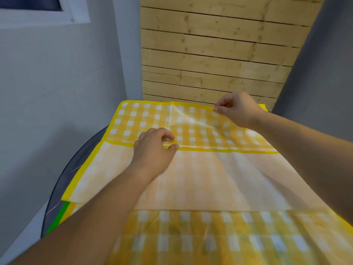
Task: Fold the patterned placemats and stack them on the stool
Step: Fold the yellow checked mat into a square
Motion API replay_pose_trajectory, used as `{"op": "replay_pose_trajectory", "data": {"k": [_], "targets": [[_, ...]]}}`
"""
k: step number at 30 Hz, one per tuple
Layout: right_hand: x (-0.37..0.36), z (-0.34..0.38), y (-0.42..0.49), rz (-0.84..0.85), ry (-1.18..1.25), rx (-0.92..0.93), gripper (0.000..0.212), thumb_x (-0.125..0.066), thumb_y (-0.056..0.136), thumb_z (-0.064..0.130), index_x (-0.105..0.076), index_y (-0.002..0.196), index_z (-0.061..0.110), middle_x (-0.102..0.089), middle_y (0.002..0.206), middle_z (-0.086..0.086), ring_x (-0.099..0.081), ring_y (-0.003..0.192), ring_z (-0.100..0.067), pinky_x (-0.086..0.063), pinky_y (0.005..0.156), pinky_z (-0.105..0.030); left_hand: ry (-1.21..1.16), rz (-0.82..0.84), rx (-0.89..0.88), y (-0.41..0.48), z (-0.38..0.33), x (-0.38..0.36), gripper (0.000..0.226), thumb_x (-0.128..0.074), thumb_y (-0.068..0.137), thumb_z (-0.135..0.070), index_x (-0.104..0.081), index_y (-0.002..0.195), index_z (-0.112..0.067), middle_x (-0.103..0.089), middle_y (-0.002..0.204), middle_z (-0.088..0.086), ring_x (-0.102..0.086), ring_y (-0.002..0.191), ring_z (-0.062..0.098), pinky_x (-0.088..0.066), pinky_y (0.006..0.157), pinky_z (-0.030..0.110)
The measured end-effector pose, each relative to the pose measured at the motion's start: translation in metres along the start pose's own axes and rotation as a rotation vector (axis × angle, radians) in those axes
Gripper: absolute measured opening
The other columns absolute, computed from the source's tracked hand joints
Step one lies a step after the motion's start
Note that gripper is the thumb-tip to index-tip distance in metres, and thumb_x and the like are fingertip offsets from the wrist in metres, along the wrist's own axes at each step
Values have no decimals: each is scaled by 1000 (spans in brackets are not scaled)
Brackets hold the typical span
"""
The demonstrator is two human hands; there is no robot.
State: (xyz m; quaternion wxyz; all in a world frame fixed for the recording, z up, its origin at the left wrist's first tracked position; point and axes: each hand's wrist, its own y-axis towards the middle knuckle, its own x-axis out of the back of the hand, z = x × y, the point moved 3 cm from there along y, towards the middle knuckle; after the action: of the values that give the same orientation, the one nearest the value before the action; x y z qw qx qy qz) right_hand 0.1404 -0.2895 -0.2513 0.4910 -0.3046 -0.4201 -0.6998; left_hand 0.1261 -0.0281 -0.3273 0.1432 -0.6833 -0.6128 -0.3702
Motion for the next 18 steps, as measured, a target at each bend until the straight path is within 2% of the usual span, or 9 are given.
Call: {"op": "replay_pose_trajectory", "data": {"k": [3, 5, 7, 10, 13, 15, 18], "targets": [[15, 15, -20, -19, -33, 36, 12, -68, 90, 33, -69, 78, 29, -65, 78, 18, -61, 85, -13, -45, 97, -43, 0, 199, 43, 1, -2, 6, 28, -81, 71, -45, -66, 94, -40, -51, 116, -17, -45, 120, 12, -38, 108, 38], [25, 24, -35, -34, -63, 48, 11, -67, 90, 34, -69, 81, 29, -65, 79, 18, -60, 88, -11, -42, 100, -45, -19, 341, 77, 4, -2, 11, 35, -83, 64, -49, -67, 94, -42, -47, 121, -17, -44, 124, 10, -40, 109, 37], [33, 31, -48, -48, -103, 58, 11, -67, 90, 36, -69, 81, 30, -66, 83, 15, -61, 92, -11, -39, 103, -47, 55, 383, 36, 6, -5, 15, 38, -85, 66, -48, -66, 97, -37, -47, 121, -12, -47, 122, 12, -42, 107, 36], [46, 39, -67, -75, -127, 69, 13, -67, 90, 38, -66, 78, 32, -65, 82, 16, -61, 92, -11, -39, 102, -48, 296, 331, -85, 4, -22, 21, 43, -83, 70, -52, -63, 101, -31, -51, 114, -5, -51, 115, 20, -44, 100, 35], [58, 49, -86, -83, -126, 65, 14, -66, 91, 39, -66, 79, 32, -64, 81, 15, -62, 93, -12, -38, 101, -44, 649, 136, -255, -13, -53, 33, 36, -72, 78, -57, -58, 95, -29, -56, 110, -2, -51, 111, 24, -40, 91, 35], [63, 55, -100, -70, -117, 49, 14, -65, 92, 39, -66, 80, 32, -66, 83, 14, -62, 93, -13, -36, 99, -41, 639, 102, -358, -36, -70, 39, 28, -62, 88, -54, -52, 88, -28, -60, 105, -2, -55, 105, 24, -41, 83, 34], [68, 62, -123, -52, -98, 36, 13, -66, 91, 39, -67, 79, 33, -67, 83, 14, -63, 94, -13, -37, 98, -40, 560, 162, -446, -79, -87, 47, 28, -53, 94, -55, -52, 87, -27, -62, 100, -9, -58, 99, 19, -39, 70, 31]]}}
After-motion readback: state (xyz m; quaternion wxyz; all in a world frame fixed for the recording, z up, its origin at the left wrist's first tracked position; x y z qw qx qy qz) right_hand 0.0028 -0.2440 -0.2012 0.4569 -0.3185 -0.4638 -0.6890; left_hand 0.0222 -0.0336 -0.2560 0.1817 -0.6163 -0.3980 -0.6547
